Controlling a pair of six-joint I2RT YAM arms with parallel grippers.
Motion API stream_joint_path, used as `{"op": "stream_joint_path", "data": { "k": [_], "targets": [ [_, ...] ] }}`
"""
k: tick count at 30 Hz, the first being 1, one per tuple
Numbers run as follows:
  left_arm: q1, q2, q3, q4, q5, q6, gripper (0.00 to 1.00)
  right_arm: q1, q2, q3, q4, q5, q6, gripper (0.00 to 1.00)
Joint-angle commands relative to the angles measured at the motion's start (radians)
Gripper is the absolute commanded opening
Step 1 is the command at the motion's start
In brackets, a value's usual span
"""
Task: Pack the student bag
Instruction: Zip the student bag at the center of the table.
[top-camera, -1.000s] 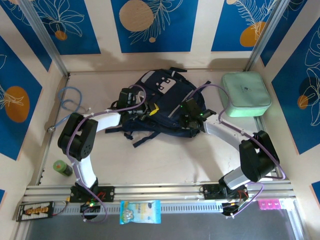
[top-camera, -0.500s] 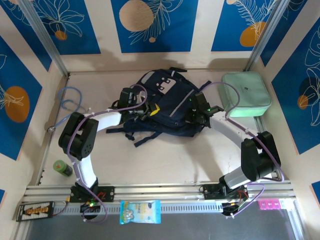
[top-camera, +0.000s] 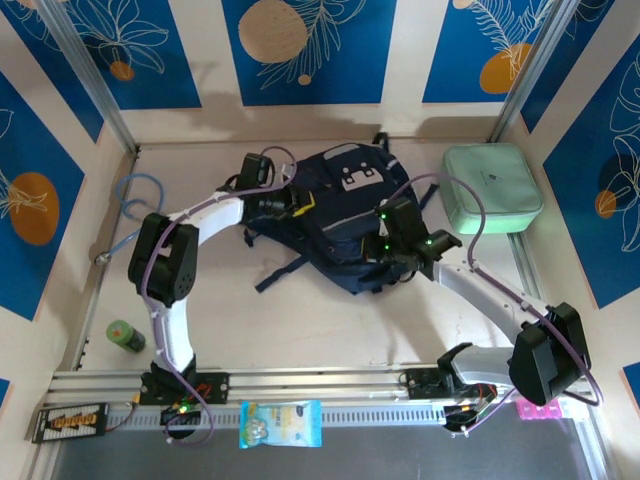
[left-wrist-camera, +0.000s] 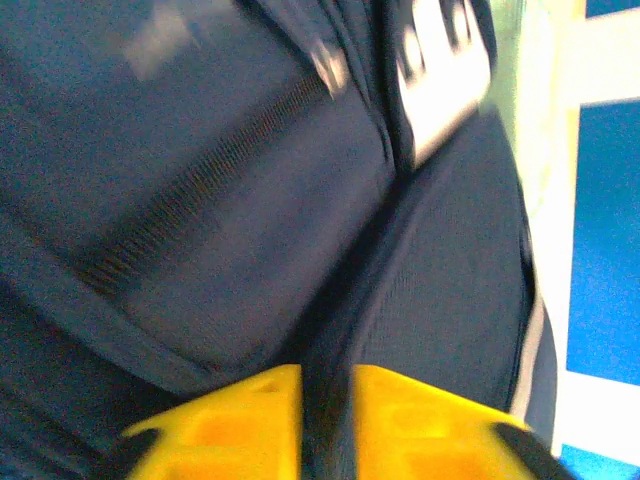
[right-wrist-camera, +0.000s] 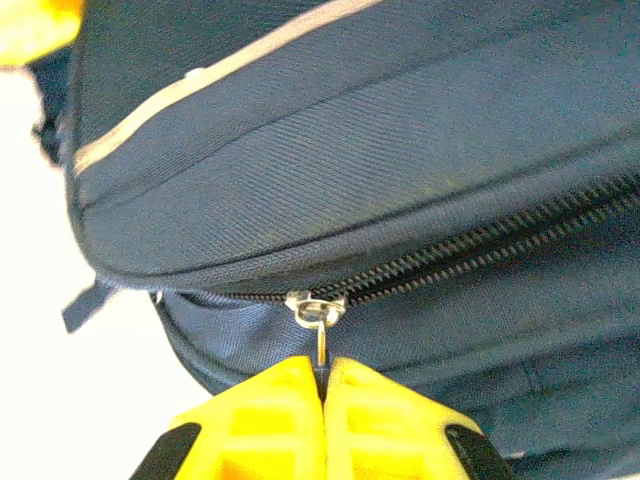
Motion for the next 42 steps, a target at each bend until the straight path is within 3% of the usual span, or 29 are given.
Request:
{"op": "stream_joint_path", "data": {
  "k": [1, 3, 6, 10, 15, 19, 24, 31, 42],
  "targets": [
    [0.053, 0.018, 0.059, -0.101, -0.098, 0.108, 0.37, 0.047, 0.012, -0.002, 0.036, -0.115, 0.041, 0.0],
    [0.078, 0.0, 0.037, -0.091, -0.109, 0.089, 0.57, 0.065, 0.057, 0.018, 0.101, -0.153, 0.061, 0.0],
    [0.13, -0.069, -0.052, -0.046, -0.112, 0.048, 0.69, 0.096, 0.147, 0.089, 0.162, -0.175, 0.06, 0.0],
    [0.176, -0.204, -0.202, -0.019, -0.121, 0.03, 0.78, 0.129, 0.269, 0.199, 0.208, -0.185, 0.056, 0.0],
    [0.184, -0.342, -0.359, 0.025, -0.097, -0.036, 0.82, 0.151, 0.401, 0.318, 0.232, -0.198, 0.065, 0.0],
    [0.186, -0.402, -0.455, 0.153, -0.043, -0.177, 0.79, 0.164, 0.465, 0.388, 0.237, -0.213, 0.069, 0.0],
    [0.168, -0.429, -0.486, 0.286, -0.026, -0.33, 0.68, 0.17, 0.499, 0.421, 0.246, -0.225, 0.078, 0.0],
    [0.108, -0.385, -0.481, 0.29, -0.09, -0.393, 0.51, 0.172, 0.521, 0.433, 0.242, -0.229, 0.081, 0.0],
    [0.069, -0.359, -0.46, 0.176, -0.207, -0.351, 0.37, 0.173, 0.514, 0.438, 0.222, -0.207, 0.084, 0.0]
  ]
}}
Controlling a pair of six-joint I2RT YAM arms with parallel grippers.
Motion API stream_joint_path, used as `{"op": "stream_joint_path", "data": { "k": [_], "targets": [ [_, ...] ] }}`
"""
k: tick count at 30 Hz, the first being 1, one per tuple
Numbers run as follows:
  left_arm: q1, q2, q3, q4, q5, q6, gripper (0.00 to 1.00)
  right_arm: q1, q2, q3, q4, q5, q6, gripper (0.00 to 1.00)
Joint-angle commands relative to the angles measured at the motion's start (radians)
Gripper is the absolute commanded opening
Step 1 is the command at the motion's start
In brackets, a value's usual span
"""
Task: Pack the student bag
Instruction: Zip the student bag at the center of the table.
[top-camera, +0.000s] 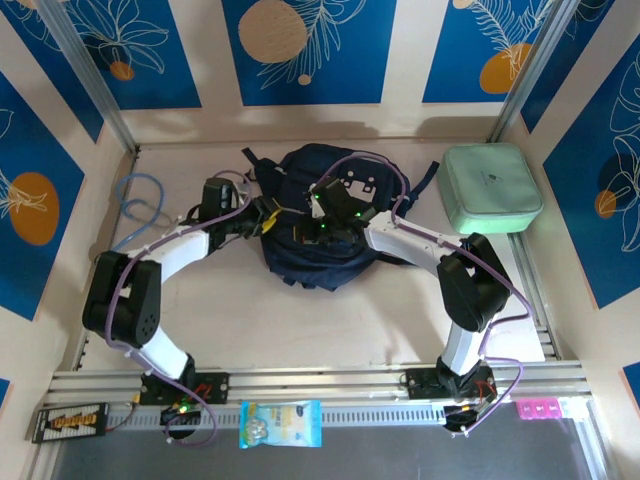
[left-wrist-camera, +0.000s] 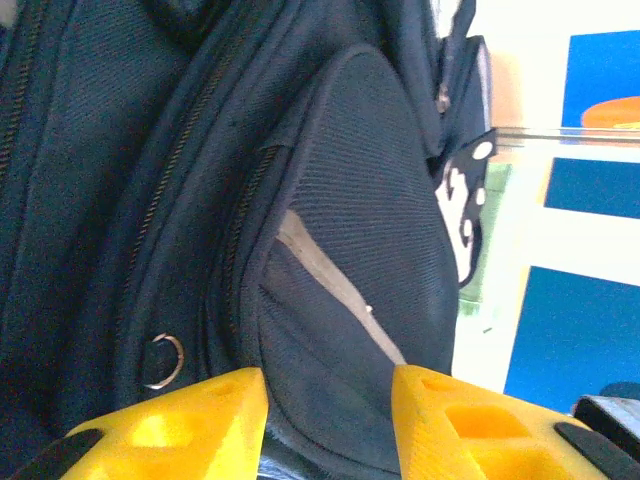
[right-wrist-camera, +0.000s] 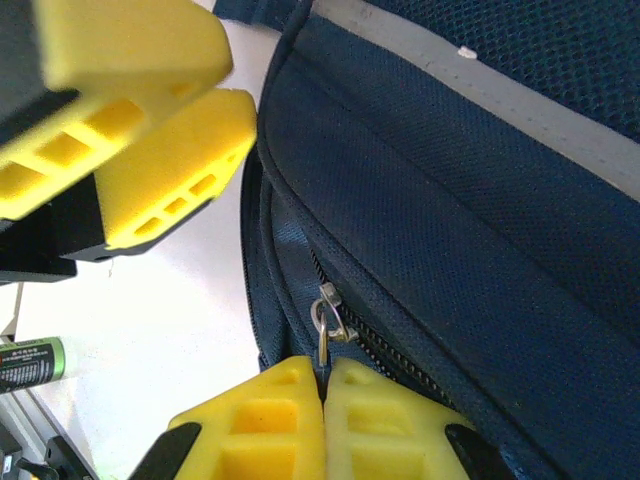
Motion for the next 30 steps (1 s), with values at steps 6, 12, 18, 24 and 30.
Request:
{"op": "stream_joint_path", "data": {
  "k": [6, 12, 18, 24, 30],
  "targets": [
    [-0.013, -0.002, 0.033, -0.1, -0.092, 0.085, 0.38, 0.008, -0.007, 0.038, 0.028, -0.015, 0.011, 0.0],
    [-0.017, 0.057, 0.04, -0.012, -0.01, 0.055, 0.32, 0.009, -0.005, 0.039, 0.028, -0.02, 0.013, 0.0],
    [-0.019, 0.079, 0.055, -0.004, -0.006, 0.058, 0.21, 0.011, -0.008, 0.032, -0.001, -0.026, 0.006, 0.0],
    [-0.017, 0.071, 0.071, -0.046, -0.031, 0.104, 0.02, 0.036, -0.064, -0.003, -0.098, 0.104, -0.032, 0.0],
    [-0.009, 0.065, 0.096, -0.095, -0.05, 0.153, 0.0, 0.023, -0.179, -0.134, -0.196, 0.293, 0.0, 0.0]
  ]
}}
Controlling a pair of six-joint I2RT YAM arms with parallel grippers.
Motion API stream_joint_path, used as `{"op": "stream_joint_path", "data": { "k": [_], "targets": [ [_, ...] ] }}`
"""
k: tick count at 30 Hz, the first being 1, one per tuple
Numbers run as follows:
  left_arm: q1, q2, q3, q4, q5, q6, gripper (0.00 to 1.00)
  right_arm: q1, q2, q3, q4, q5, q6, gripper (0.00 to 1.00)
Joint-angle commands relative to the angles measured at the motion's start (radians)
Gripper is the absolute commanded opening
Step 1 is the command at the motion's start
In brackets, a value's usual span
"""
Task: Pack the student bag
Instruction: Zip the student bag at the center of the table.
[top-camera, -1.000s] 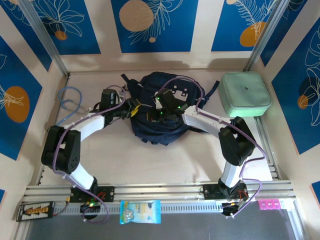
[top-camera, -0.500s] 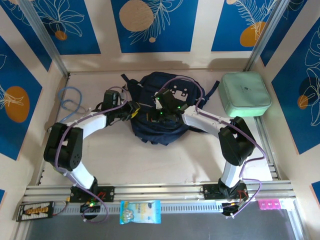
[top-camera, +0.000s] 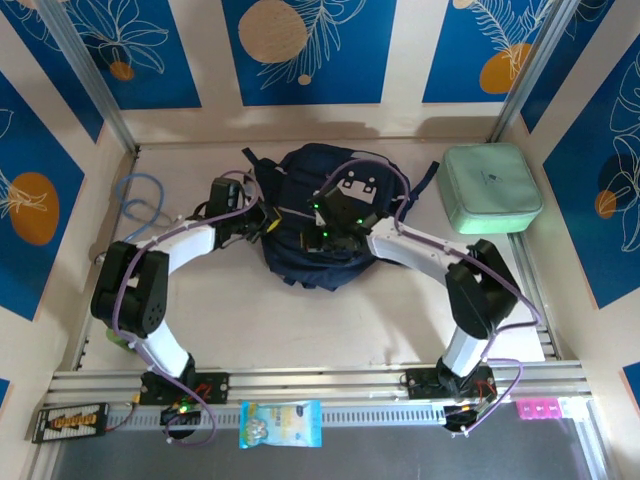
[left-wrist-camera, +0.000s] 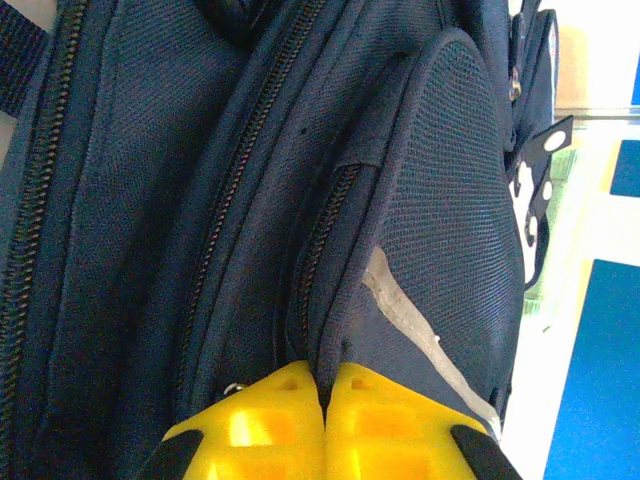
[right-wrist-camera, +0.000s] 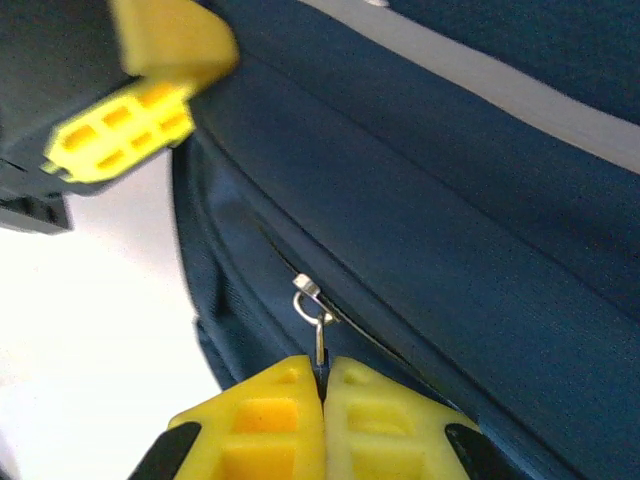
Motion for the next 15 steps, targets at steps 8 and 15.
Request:
{"op": "stream_joint_path", "data": {
  "k": [8, 15],
  "targets": [
    [0.014, -0.016, 0.052, -0.052, -0.033, 0.092, 0.0, -0.089, -0.308, -0.294, -0.134, 0.226, 0.053, 0.0],
    [0.043, -0.027, 0.073, -0.143, -0.047, 0.155, 0.15, -0.105, -0.326, -0.276, -0.068, 0.136, 0.013, 0.0]
  ]
}}
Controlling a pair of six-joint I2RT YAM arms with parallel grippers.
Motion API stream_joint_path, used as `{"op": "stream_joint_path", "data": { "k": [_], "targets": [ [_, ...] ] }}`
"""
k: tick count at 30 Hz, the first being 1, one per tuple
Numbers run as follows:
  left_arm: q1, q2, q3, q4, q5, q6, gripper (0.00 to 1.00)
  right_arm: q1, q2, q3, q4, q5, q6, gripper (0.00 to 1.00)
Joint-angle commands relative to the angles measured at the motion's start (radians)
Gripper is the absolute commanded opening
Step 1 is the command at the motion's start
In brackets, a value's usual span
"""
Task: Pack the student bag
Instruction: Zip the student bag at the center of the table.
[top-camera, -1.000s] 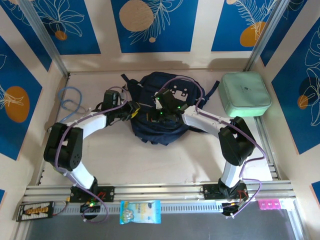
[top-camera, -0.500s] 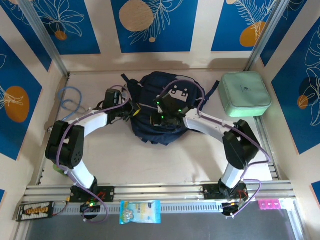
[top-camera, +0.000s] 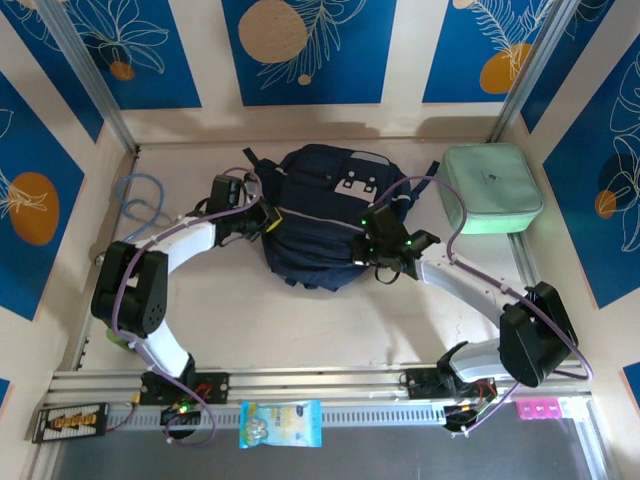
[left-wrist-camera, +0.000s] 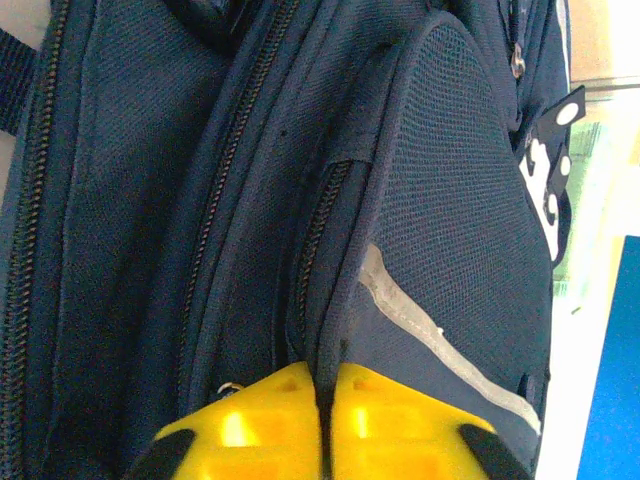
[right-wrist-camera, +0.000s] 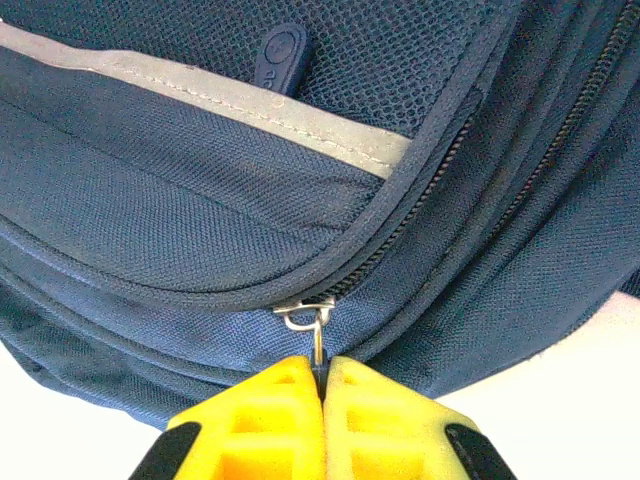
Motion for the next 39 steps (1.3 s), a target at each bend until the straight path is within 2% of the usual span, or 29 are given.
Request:
{"op": "stream_joint_path", "data": {
  "k": [1, 2, 5, 9, 15, 21, 28, 39],
  "targets": [
    [0.05, -0.039, 0.028, -0.068, -0.051, 0.07, 0.2, 0.029, 0.014, 0.046, 0.001, -0.015, -0.022, 0.0],
    [0.065, -0.056, 0.017, -0.089, -0.059, 0.082, 0.26, 0.044, 0.036, 0.067, 0.018, -0.03, -0.03, 0.0],
    [0.094, -0.13, -0.002, -0.166, -0.105, 0.135, 0.35, 0.074, 0.114, 0.133, 0.068, -0.073, -0.042, 0.0],
    [0.103, -0.193, 0.0, -0.268, -0.153, 0.209, 0.42, 0.102, 0.243, 0.269, 0.131, -0.136, -0.03, 0.0],
    [0.103, -0.182, -0.015, -0.205, -0.06, 0.141, 0.45, 0.16, 0.422, 0.474, 0.142, -0.166, -0.024, 0.0],
    [0.102, -0.113, 0.003, -0.089, 0.042, 0.056, 0.45, 0.182, 0.476, 0.514, 0.153, -0.213, -0.027, 0.0],
    [0.096, -0.075, 0.018, -0.052, 0.034, 0.037, 0.44, 0.19, 0.488, 0.505, 0.148, -0.236, -0.024, 0.0],
    [0.078, -0.012, 0.05, -0.056, 0.003, 0.057, 0.24, 0.203, 0.487, 0.5, 0.136, -0.218, -0.027, 0.0]
  ]
}}
